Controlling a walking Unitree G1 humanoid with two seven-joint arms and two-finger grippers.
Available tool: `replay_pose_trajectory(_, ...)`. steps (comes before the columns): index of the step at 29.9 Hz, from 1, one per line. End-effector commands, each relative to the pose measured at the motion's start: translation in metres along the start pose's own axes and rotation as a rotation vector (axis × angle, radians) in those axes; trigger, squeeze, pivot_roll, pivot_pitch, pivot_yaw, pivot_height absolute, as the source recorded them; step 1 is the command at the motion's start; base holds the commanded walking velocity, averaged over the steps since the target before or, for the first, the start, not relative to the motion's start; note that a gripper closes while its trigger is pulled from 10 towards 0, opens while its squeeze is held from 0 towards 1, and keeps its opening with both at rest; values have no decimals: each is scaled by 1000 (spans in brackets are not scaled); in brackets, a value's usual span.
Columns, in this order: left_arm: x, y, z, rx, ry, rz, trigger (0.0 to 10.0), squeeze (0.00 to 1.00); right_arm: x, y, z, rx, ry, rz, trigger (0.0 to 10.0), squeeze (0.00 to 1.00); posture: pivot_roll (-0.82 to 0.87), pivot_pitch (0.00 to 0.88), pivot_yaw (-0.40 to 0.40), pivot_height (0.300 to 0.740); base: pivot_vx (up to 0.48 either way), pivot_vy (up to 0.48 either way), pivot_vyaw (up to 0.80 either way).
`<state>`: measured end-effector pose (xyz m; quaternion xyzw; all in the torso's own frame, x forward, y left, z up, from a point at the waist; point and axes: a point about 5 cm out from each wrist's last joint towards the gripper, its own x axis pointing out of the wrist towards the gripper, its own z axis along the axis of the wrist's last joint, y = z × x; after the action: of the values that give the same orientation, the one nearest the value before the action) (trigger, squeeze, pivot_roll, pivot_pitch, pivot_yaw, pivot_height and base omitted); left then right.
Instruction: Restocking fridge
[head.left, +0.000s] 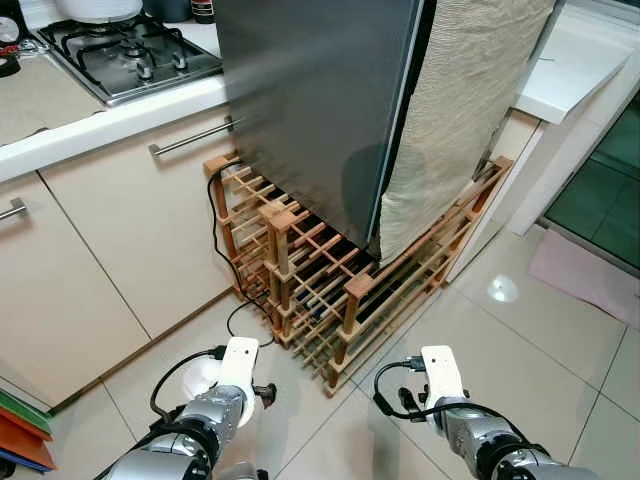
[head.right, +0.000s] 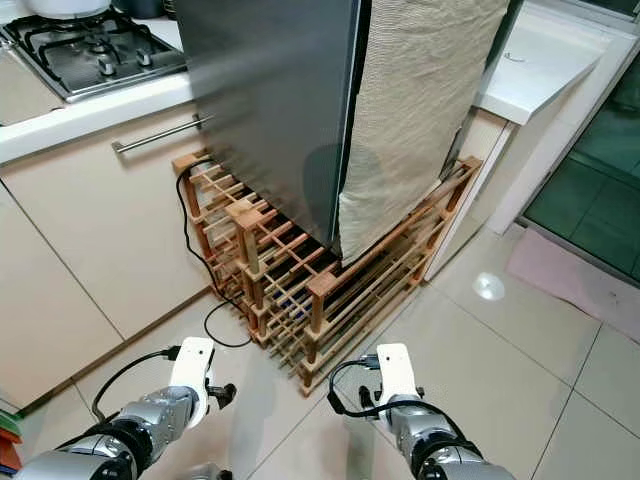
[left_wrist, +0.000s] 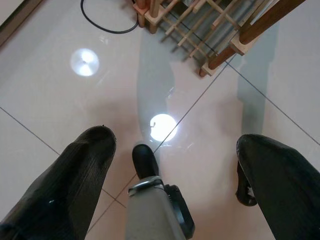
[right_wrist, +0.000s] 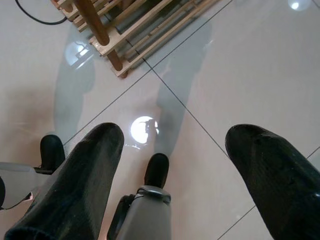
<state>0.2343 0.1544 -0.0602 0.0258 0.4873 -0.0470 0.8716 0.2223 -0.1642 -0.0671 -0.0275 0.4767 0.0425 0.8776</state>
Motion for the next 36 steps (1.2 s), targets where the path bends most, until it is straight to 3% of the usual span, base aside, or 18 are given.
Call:
replay_pose_trajectory(1,0,-2,-1,6,3,-7,10000,0,0,-5,1,3,1,-14,10000,0,10,0,-50,727,0,0,0)
replay_pose_trajectory(22,0,-4,3,10,-6,-8,10000,0,-1,-7,5,-14,-5,-17,10000,0,5,0,-60,727,0,0,0)
replay_pose_trajectory(36,0,-2,5,24,-9,-4,10000,0,-1,-9,6,34,-5,-21,10000,0,7,0,-47,727,0,0,0)
